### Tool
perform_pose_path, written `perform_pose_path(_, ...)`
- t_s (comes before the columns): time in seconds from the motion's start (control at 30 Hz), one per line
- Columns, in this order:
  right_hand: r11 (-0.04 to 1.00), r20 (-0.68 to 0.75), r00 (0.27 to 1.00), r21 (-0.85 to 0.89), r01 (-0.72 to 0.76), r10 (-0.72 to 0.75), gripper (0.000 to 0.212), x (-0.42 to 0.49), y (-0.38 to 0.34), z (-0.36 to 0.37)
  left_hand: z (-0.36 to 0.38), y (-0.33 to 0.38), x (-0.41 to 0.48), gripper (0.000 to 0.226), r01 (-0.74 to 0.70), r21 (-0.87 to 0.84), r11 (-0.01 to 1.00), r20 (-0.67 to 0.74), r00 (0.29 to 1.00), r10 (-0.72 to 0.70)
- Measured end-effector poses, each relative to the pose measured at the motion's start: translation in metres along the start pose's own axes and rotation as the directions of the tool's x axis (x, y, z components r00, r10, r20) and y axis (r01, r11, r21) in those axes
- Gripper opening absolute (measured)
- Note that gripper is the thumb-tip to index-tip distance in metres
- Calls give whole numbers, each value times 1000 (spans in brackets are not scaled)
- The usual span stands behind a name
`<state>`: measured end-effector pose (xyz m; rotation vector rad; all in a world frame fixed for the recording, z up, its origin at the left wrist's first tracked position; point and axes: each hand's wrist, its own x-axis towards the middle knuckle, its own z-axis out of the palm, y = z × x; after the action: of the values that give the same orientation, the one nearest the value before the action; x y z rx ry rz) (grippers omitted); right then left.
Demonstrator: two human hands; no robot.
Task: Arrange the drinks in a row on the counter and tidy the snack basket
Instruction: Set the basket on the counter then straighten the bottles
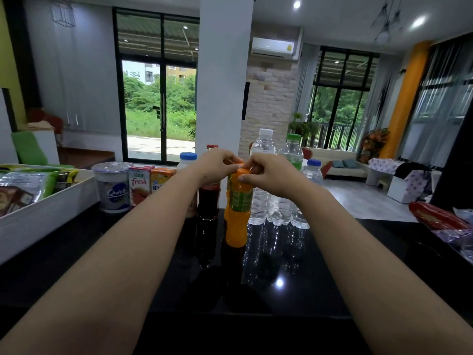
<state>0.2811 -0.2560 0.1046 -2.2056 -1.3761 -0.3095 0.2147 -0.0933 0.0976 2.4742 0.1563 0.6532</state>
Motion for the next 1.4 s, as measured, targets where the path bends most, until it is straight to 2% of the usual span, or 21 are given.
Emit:
perform_pose_path(0.17, 999, 10, 1000, 43, -12, 11, 33, -1, 0, 1, 1, 0, 1, 20, 38, -71, 997, -10, 999, -39)
perform_pose_path(0.27, 999, 9, 1000, 44, -7, 6, 32, 0, 0, 1, 0, 0, 0, 24, 44, -110, 993, 29, 999, -41)
perform_pose_path(0.6, 998, 10, 1000, 60, -12, 11, 32, -1, 2, 2, -9, 0, 4, 19, -36, -43, 998, 89, 995, 40)
perform_pose_path(0.77, 997, 11, 1000, 80, -13, 12, 31, -1, 2, 2, -12, -1, 4, 24, -20, -49, 999, 141, 990, 27)
perform_pose_path(0.97, 996, 12, 1000, 86, -14, 13, 31, -3, 0, 1, -7, 1, 6, 18, -4, -46, 999, 49, 999, 6)
perform_pose_path(1.13, 996, 18, 1000, 91, -14, 13, 30, -4, -1, 1, -17, 4, 5, 20, 6, -63, 998, 106, 994, 1)
perform_pose_path(1.23, 996, 23, 1000, 85, -20, 18, 31, -4, 0, 0, -24, 5, 7, 13, -6, -92, 996, -7, 1000, 6)
perform_pose_path(1.33, 995, 25, 999, 95, -24, 22, 31, -4, 0, 1, -30, 7, 16, 10, -27, 19, 999, -227, 973, 31)
perform_pose_path(1.4, 995, 27, 999, 98, -26, 24, 32, -4, 0, 1, -31, 9, 24, 14, -15, 104, 994, -257, 966, 42)
